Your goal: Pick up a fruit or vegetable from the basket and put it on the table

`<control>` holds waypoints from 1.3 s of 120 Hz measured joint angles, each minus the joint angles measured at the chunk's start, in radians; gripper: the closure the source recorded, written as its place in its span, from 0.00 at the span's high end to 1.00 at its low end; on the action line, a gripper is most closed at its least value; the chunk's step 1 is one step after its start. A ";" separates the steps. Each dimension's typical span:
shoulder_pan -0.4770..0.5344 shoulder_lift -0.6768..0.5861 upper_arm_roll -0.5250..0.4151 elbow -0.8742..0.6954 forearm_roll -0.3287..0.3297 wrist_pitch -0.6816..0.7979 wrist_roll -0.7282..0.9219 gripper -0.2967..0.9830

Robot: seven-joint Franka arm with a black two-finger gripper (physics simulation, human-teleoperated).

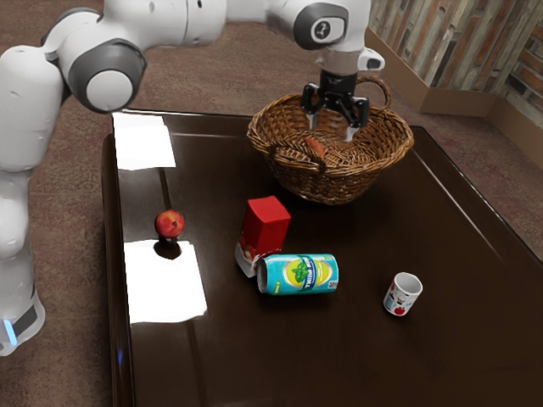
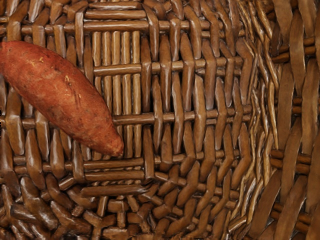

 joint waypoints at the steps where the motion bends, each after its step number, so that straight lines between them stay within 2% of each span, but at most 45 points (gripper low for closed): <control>1: 0.000 -0.001 0.000 0.000 -0.001 -0.001 -0.015 0.77; 24: 0.004 -0.050 0.007 0.012 -0.029 -0.067 -0.301 0.77; 38: -0.021 -0.042 0.004 0.014 0.012 -0.095 -0.506 0.77; 65: 0.065 -0.021 0.010 -0.056 -0.015 -0.113 -0.850 0.77; 86: 0.077 -0.012 0.010 -0.100 -0.024 -0.079 -1.042 0.77; 110: 0.088 -0.004 0.005 -0.084 -0.017 -0.052 -1.171 0.77; 120: 0.015 -0.043 0.002 -0.064 0.025 -0.046 -1.164 0.77; 132: -0.042 -0.121 0.007 -0.064 0.055 -0.045 -1.057 0.77; 144: 0.005 -0.155 0.026 -0.061 0.051 -0.078 -0.842 0.77; 156: -0.016 -0.145 0.029 -0.072 0.051 -0.122 -0.582 0.77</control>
